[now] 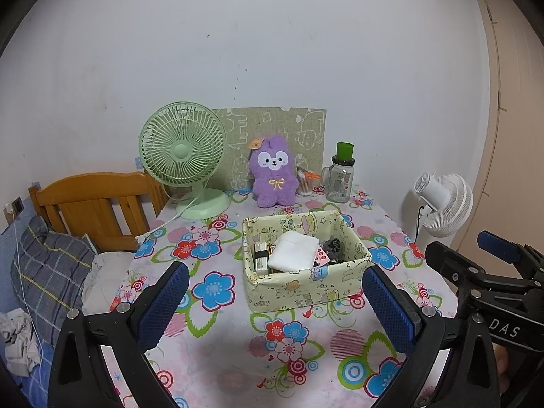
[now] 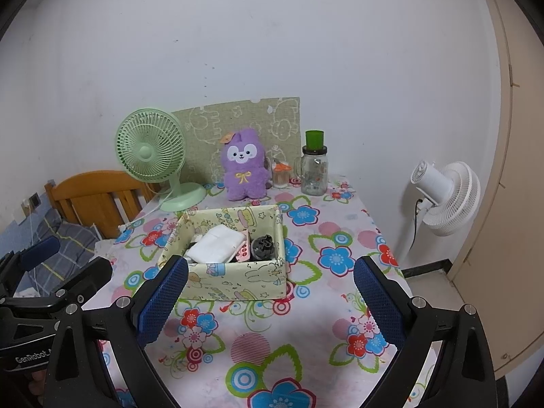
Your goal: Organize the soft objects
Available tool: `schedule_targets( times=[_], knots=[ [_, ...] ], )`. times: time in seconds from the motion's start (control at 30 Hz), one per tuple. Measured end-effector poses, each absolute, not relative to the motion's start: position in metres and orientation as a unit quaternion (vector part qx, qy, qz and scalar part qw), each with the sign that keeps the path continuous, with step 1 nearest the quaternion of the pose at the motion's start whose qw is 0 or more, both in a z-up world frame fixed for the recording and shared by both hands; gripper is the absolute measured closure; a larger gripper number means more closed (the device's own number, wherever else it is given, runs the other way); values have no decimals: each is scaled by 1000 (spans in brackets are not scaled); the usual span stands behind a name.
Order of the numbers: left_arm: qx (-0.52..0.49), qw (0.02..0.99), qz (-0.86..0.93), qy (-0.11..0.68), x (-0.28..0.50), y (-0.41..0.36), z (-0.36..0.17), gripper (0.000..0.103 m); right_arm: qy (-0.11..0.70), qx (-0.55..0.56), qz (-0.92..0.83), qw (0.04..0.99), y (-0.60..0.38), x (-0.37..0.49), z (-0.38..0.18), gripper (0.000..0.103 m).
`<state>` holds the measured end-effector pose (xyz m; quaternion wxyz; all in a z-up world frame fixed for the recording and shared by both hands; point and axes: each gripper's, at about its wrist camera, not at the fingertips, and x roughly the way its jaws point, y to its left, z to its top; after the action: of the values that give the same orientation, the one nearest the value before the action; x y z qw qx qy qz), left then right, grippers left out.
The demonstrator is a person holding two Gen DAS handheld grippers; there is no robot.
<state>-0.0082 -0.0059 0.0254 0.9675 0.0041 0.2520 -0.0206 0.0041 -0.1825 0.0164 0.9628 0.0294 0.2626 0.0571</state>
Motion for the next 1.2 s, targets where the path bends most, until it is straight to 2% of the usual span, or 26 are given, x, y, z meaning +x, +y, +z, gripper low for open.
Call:
schedule_targets(
  times=[1.2],
  knots=[
    [-2,968,-18,250,-10,-4,29,0,254,36,51,965,-187,5,20,4]
  ],
)
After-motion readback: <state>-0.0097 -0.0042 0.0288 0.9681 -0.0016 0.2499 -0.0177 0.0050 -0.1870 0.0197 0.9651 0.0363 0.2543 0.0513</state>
